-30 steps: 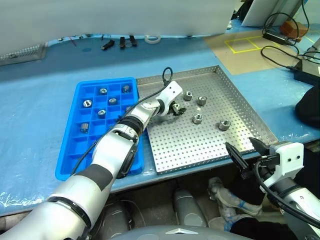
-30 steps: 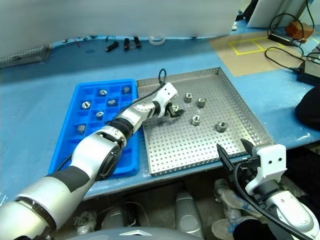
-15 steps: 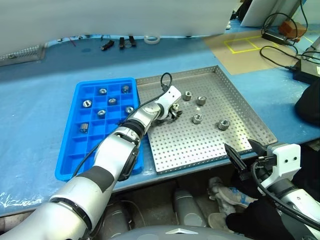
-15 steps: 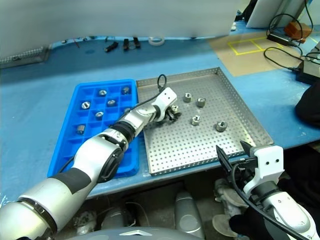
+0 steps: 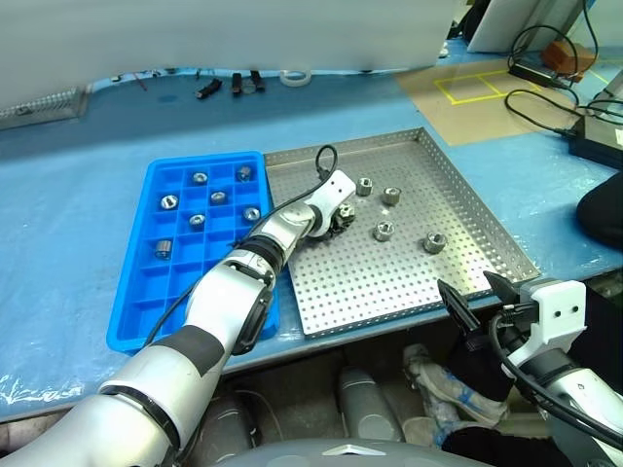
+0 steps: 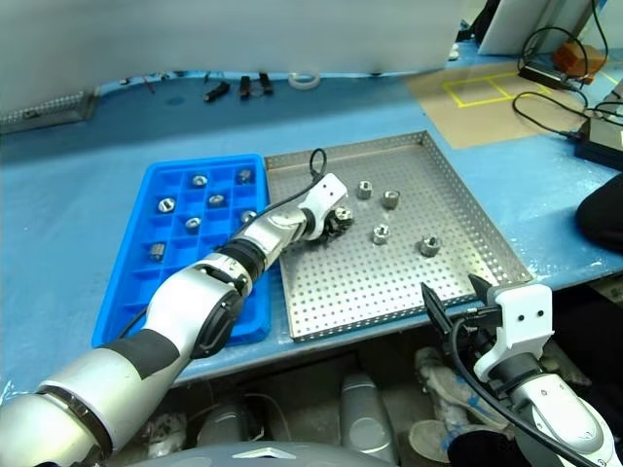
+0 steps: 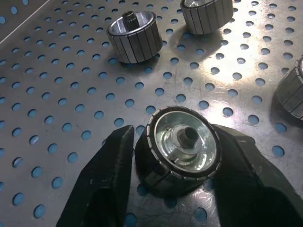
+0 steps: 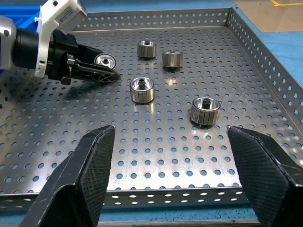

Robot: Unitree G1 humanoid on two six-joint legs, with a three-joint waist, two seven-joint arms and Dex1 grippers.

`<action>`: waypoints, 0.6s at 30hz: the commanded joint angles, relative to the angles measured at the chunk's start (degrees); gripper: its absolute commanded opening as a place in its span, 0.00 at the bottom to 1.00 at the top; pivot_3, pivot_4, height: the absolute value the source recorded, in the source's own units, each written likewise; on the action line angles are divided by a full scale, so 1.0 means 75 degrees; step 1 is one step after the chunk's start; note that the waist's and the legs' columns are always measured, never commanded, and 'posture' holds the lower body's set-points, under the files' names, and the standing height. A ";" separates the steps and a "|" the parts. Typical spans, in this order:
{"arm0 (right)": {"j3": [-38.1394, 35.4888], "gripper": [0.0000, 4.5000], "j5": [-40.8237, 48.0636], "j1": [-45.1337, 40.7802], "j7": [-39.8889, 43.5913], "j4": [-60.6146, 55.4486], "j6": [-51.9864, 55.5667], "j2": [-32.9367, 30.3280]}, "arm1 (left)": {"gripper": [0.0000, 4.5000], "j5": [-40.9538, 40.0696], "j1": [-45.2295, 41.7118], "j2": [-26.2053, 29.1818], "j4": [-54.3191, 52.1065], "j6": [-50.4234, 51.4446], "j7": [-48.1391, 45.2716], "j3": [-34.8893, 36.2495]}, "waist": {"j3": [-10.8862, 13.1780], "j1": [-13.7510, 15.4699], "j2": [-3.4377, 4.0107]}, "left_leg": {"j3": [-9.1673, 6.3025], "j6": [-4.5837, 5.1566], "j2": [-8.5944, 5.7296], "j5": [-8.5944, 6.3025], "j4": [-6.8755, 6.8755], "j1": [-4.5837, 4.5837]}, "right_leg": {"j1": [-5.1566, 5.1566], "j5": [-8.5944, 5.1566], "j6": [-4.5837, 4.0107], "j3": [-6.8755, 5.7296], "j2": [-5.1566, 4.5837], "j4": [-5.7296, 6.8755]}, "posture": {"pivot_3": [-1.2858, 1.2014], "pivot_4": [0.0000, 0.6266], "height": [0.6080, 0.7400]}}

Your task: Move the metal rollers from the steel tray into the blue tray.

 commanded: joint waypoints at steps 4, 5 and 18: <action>-0.0126 0.88 0.0014 -0.0011 -0.0022 -0.0279 -0.0055 -0.0012 | 0.41 0.0100 0.0100 0.0000 -0.0020 0.0010 -0.0040 0.0004 | 0.0000 -0.0001 0.0000 | -0.0001 0.0000 0.0000 0.0000 0.0000 -0.0002 | 0.0000 0.0000 0.0000 -0.0001 0.0000 -0.0003 | 0.26 0.24 1.00; -0.0122 0.88 0.0016 -0.0029 -0.0023 -0.0269 -0.0049 -0.0017 | 0.41 0.0080 0.0107 0.0013 -0.0033 -0.0030 -0.0160 0.0019 | 0.0000 -0.0002 0.0000 | -0.0001 0.0000 0.0000 0.0000 0.0000 -0.0001 | 0.0000 0.0000 0.0000 -0.0002 0.0000 -0.0003 | 0.26 0.24 1.00; -0.0121 0.88 0.0572 -0.1155 0.0511 0.0048 0.0304 -0.0719 | 0.41 -0.1127 0.0082 0.0675 -0.1256 -0.0920 -0.3068 0.0718 | 0.0002 0.0060 -0.0002 | -0.0001 0.0003 0.0000 0.0001 -0.0007 -0.0014 | -0.0013 0.0001 -0.0002 -0.0002 0.0000 -0.0003 | 0.31 0.24 1.00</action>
